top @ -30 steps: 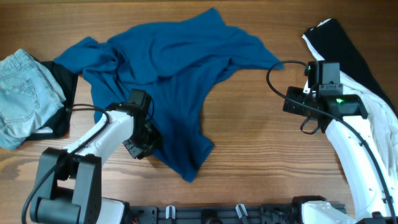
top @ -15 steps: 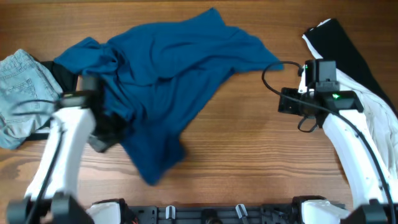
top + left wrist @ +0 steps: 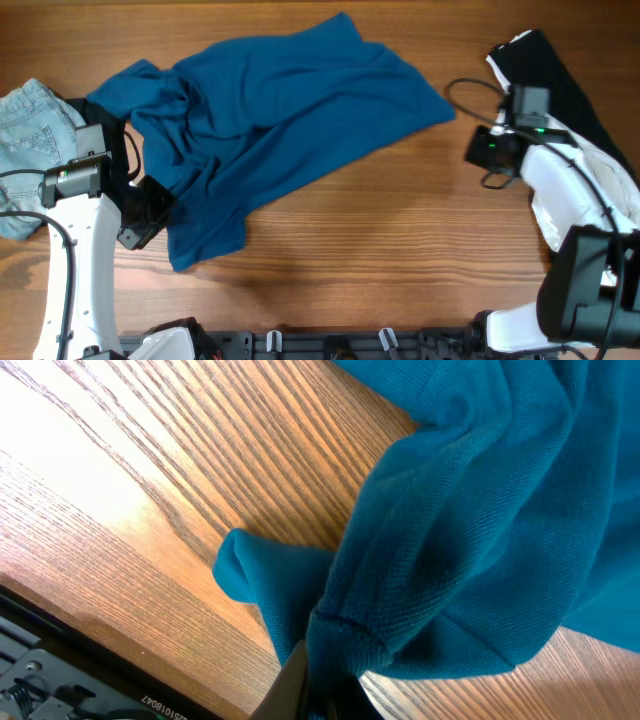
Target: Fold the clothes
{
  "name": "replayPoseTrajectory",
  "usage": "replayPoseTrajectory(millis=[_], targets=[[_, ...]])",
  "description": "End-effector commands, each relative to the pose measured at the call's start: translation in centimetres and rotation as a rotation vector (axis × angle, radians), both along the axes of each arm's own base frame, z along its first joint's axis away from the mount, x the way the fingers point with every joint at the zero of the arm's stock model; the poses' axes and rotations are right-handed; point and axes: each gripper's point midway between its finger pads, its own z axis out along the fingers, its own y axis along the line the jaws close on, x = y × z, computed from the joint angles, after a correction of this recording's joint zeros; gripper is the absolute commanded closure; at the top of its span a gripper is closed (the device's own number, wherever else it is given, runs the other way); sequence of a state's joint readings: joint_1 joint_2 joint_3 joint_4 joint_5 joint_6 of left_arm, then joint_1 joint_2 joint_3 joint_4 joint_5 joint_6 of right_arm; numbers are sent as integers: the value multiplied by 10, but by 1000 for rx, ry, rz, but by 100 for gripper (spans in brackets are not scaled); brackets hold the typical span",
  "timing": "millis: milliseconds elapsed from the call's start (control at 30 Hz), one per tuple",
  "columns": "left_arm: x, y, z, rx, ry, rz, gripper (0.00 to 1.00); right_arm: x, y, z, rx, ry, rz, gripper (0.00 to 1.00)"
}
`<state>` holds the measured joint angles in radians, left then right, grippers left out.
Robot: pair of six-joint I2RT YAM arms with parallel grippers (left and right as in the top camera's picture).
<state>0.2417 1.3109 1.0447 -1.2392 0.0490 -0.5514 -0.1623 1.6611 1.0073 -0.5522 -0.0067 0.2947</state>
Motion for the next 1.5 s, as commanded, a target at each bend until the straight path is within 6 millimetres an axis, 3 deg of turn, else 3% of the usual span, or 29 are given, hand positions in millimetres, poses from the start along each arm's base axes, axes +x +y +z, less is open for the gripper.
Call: replayPoseTrajectory(millis=[0, 133, 433, 867, 1000, 1133, 1367, 1467], targets=[[0, 4, 0, 18, 0, -17, 96, 2, -31, -11, -13, 9, -42, 96], [1, 4, 0, 19, -4, -16, 96, 6, -52, -17, -67, -2, -69, 96], [1, 4, 0, 19, -4, -17, 96, 20, -59, -11, -94, -60, -83, 96], [2, 4, 0, 20, -7, -17, 96, 78, -80, -22, -264, -233, 97, 96], [2, 3, 0, 16, -7, -17, 96, 84, -109, -38, -335, -243, 34, 96], [1, 3, 0, 16, -5, -17, 96, 72, -152, -51, -402, -221, -71, 96], [-2, 2, 0, 13, 7, -17, 96, 17, -262, -33, -485, -194, -398, 96], [-2, 2, 0, 13, 7, -17, 96, 2, -284, -29, -403, -195, -493, 96]])
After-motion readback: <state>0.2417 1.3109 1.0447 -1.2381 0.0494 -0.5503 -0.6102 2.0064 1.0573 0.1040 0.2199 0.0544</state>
